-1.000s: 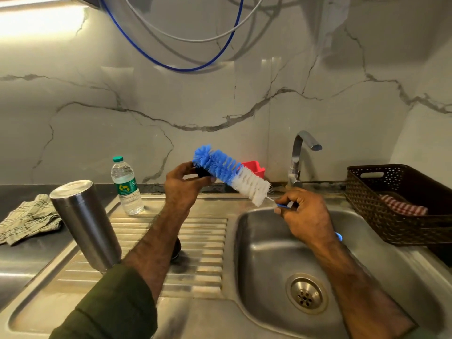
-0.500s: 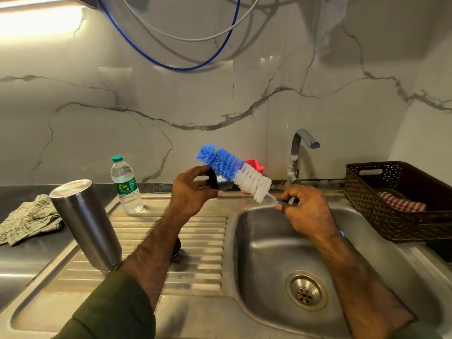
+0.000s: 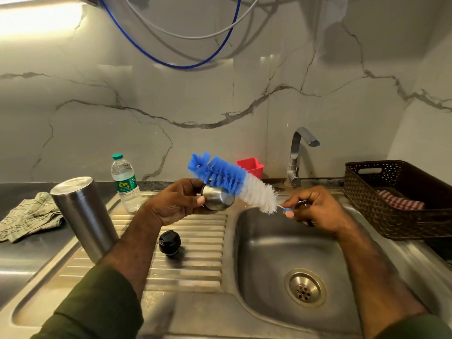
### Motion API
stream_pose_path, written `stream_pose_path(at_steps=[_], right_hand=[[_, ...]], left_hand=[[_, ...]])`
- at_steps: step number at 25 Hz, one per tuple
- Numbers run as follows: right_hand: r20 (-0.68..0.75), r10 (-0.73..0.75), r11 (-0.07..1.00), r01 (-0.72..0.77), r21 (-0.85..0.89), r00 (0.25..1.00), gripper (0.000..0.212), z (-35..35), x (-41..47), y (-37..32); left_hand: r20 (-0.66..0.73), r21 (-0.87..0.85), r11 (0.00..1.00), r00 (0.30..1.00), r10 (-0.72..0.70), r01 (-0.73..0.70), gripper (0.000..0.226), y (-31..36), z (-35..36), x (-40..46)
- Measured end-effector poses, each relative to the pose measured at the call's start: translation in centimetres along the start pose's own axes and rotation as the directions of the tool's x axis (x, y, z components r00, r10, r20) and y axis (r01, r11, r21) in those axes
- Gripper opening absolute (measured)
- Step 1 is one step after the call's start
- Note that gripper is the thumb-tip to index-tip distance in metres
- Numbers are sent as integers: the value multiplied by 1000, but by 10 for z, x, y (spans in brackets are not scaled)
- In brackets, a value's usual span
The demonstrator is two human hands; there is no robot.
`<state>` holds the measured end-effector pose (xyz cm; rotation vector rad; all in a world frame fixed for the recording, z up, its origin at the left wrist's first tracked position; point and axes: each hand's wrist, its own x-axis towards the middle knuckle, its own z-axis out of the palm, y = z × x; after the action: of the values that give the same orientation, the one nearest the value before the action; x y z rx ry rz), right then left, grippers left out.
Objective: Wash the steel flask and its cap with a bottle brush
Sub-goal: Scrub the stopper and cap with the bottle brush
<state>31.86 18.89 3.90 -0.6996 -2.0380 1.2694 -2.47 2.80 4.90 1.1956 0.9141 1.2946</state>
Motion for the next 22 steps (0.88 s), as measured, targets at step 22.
stream_pose_path(at_steps=[22], right_hand=[[38,211,911,-211,355,977,22,28,3,12]], left_hand=[[-291,-376,841,911,292,-390,54,-14,18,34]])
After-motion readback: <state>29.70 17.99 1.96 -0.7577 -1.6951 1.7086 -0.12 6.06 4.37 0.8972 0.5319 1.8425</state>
